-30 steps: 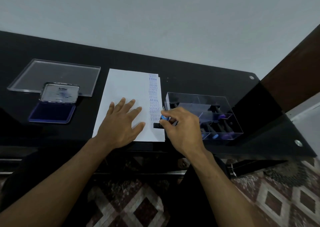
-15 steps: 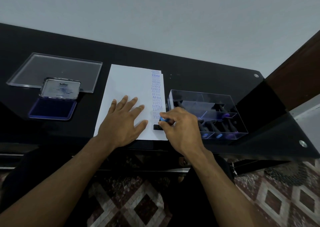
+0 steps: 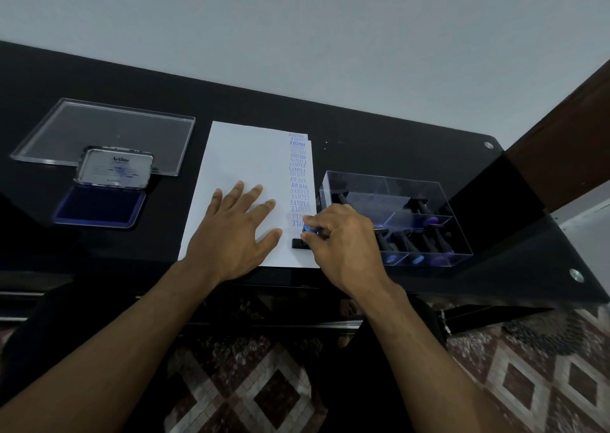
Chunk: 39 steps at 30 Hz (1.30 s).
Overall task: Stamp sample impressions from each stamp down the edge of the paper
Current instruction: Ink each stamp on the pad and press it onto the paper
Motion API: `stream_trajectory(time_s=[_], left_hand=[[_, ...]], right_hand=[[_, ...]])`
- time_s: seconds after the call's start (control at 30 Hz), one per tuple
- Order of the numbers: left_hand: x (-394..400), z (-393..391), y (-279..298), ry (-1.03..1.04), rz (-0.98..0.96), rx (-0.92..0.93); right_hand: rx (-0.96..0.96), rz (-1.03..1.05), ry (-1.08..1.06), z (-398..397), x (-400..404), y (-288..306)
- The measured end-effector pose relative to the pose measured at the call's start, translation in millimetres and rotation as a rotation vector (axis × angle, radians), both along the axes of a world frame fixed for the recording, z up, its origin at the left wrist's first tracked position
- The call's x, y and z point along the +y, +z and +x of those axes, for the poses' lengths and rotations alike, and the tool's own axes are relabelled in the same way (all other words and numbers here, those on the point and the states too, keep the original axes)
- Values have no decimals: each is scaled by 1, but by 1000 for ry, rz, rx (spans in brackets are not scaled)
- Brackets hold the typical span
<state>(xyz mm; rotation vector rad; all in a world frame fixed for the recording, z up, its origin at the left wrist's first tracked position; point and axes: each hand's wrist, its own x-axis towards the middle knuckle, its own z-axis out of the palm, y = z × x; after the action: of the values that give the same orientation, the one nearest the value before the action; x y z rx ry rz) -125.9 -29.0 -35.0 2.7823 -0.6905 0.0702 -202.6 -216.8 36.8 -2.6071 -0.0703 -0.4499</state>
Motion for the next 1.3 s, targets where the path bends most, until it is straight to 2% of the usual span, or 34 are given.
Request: stream_trajectory(time_s=[0.27,1.3], left_hand=[[0,-1,0,1,-13,5],[0,-1,1,-3,-22,4]], right_hand=[[60,-24,-12,4,0,3],[63,-47,-9,8,-1,-2]])
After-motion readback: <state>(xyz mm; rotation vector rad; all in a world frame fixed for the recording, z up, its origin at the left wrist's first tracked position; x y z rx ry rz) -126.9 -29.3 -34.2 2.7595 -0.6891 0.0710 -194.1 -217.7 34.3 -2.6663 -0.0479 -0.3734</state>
